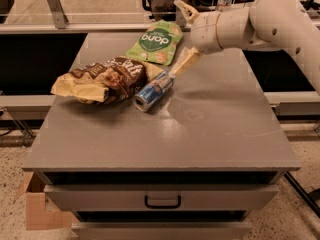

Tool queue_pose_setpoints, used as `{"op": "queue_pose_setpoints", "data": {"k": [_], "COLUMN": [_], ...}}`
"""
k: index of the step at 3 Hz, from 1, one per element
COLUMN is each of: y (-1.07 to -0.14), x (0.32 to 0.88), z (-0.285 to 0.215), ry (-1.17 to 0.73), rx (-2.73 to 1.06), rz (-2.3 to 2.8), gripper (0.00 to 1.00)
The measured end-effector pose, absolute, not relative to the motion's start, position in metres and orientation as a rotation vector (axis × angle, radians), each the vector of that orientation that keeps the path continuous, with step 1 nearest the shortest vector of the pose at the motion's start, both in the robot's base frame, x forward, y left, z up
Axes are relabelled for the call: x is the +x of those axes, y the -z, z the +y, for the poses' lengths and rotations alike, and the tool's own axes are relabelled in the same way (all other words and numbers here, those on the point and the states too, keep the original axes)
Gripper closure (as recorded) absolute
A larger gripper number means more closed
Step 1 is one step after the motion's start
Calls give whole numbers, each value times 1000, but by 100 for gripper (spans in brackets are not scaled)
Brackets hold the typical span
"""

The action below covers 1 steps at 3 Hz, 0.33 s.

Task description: Knock redbull can over

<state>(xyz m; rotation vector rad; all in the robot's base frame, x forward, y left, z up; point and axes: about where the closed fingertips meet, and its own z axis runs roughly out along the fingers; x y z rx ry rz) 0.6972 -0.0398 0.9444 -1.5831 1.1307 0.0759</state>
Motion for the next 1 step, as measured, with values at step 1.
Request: {"op": "queue_pose_setpoints", "data": {"k": [1], "y": [-944], "x": [697], "z": [-39], "ry": [-79], "rx": [-1586], "rz": [1130], "gripper": [0]}}
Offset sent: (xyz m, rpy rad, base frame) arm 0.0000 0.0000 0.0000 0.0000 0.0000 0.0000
